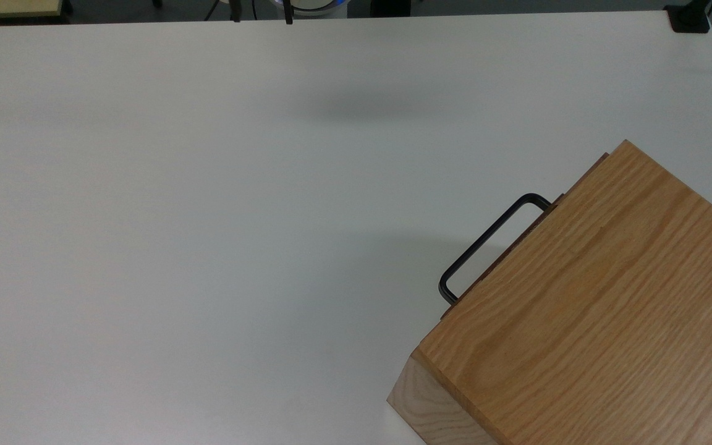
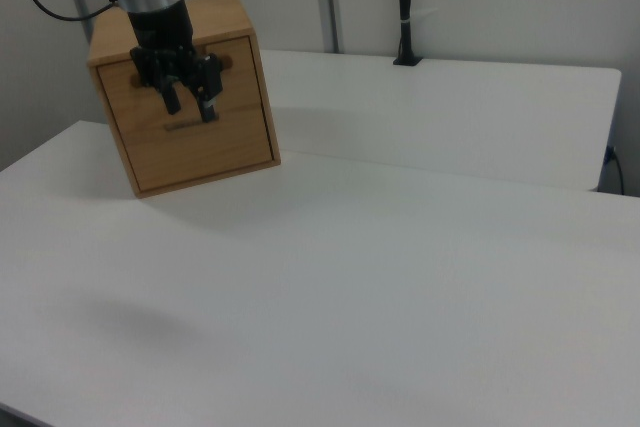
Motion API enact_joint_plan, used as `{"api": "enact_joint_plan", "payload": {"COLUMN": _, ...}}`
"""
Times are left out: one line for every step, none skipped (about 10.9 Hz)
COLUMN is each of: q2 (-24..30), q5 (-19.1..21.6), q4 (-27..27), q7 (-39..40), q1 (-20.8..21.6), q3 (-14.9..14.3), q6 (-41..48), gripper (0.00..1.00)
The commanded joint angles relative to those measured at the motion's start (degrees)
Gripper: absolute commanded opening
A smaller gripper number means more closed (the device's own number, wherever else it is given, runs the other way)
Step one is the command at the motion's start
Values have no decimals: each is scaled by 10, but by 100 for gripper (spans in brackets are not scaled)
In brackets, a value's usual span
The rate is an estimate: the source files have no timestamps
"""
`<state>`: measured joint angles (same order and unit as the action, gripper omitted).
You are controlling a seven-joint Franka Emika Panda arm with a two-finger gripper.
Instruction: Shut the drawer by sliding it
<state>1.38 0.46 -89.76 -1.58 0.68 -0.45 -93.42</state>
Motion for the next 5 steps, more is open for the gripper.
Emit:
{"api": "enact_joint_plan", "payload": {"q2": 6, "q5": -4, "q4": -8, "q7": -4, "q1": 2, "q3": 0, "q6": -21, "gripper": 100}}
{"api": "enact_joint_plan", "payload": {"q2": 4, "q5": -2, "q4": -9, "q7": -38, "q1": 3, "q3": 0, "q6": -41, "gripper": 100}}
{"api": "enact_joint_plan", "payload": {"q2": 3, "q5": 5, "q4": -9, "q7": -84, "q1": 4, "q3": 1, "q6": -47, "gripper": 100}}
{"api": "enact_joint_plan", "payload": {"q2": 4, "q5": 9, "q4": -12, "q7": -89, "q1": 4, "q3": 1, "q6": -45, "gripper": 100}}
{"api": "enact_joint_plan", "payload": {"q2": 4, "q5": 9, "q4": -13, "q7": -78, "q1": 5, "q3": 1, "q6": -43, "gripper": 100}}
